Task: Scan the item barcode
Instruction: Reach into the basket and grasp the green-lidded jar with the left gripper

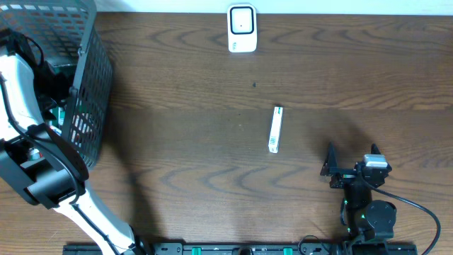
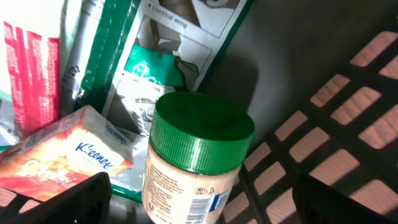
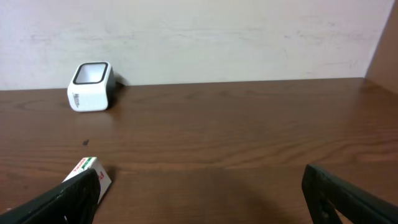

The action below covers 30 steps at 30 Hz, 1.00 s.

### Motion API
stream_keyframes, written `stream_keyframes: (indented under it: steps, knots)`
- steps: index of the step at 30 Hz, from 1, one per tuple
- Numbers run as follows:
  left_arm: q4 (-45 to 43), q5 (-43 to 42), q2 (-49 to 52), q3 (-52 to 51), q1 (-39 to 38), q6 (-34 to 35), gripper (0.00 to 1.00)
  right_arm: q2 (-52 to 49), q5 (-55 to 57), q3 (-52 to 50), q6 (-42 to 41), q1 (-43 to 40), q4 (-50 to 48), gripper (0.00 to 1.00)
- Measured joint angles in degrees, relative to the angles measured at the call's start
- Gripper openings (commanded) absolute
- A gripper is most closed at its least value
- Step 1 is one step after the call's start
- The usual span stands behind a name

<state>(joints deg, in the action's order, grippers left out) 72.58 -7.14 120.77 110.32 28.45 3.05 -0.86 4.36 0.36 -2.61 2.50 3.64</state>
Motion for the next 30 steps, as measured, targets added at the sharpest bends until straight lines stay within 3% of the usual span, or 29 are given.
stream_keyframes:
  steps: [5, 15, 22, 30]
  knots:
    - [-3.7, 1.6, -2.4, -4.7, 0.0, 1.4, 0.94, 0.0, 0.0, 0.0, 0.0, 0.0, 0.0, 0.99]
    - [-15.7, 6.1, -20.5, -20.3, 0.4, 4.7, 0.94, 0.0, 0.0, 0.0, 0.0, 0.0, 0.0, 0.99]
    - [-19.6, 6.2, -17.4, -25.0, 0.3, 5.1, 0.77, 0.0, 0.0, 0.0, 0.0, 0.0, 0.0, 0.99]
    - [-20.2, 5.5, -12.5, -25.5, 0.0, 4.9, 0.69, 0.0, 0.0, 0.0, 0.0, 0.0, 0.0, 0.99]
